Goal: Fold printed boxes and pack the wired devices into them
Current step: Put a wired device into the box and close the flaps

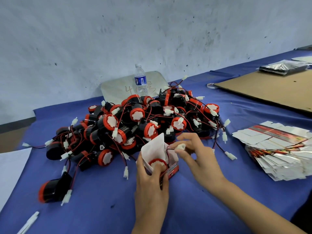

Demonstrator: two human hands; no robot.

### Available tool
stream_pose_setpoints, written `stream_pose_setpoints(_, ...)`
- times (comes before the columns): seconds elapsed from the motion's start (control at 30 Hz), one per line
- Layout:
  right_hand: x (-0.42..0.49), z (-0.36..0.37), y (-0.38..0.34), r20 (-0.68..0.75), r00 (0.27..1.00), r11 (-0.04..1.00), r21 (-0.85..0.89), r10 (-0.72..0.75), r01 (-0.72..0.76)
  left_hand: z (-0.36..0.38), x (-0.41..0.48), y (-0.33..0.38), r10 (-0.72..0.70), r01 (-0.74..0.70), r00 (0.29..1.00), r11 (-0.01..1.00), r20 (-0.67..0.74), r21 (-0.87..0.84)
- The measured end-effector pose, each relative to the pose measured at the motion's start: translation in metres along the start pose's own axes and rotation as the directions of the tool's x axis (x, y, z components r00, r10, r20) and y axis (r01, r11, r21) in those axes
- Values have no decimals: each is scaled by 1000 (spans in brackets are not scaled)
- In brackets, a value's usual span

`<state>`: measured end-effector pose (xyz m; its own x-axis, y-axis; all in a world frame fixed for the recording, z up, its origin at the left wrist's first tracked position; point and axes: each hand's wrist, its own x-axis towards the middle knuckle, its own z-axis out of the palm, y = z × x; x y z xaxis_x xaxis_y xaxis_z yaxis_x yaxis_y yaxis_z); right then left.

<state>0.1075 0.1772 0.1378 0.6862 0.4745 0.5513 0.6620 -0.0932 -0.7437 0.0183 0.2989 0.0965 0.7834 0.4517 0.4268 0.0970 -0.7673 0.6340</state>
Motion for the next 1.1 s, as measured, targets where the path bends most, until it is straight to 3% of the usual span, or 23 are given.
stream_pose_setpoints(0.17,0,15,9,138,988,988,-150,68,-47,0,0,-2,16,-16,1000,1000,1,11)
stream_pose_setpoints(0.23,-3,20,13,170,982,958,-284,79,-28,-1,1,-1,7,-7,1000,1000,4,11)
stream_pose_setpoints(0.4,-1,27,12,177,983,825,-562,43,65,1,0,-3,42,-42,999,999,-13,19)
stream_pose_setpoints(0.5,6,30,5,119,992,700,-704,-47,117,2,0,-2,5,-7,1000,998,24,59)
stream_pose_setpoints(0.53,6,32,4,136,991,668,-736,-15,111,2,-1,-2,-9,6,999,997,34,73)
stream_pose_setpoints(0.63,2,35,12,192,979,701,-708,72,87,0,-2,1,-28,23,998,995,48,102)
stream_pose_setpoints(0.73,-5,30,10,158,986,746,-662,46,72,0,-3,1,-61,55,996,994,61,93)
stream_pose_setpoints(0.9,-12,35,10,256,952,695,-716,164,73,-3,-3,6,-58,59,998,998,34,-22)
stream_pose_setpoints(1.0,-14,35,8,197,969,686,-726,148,43,2,-6,2,22,-24,997,999,-69,-41)
stream_pose_setpoints(1.1,-15,35,5,151,981,612,-790,123,45,6,-7,0,40,-43,996,998,-83,-36)
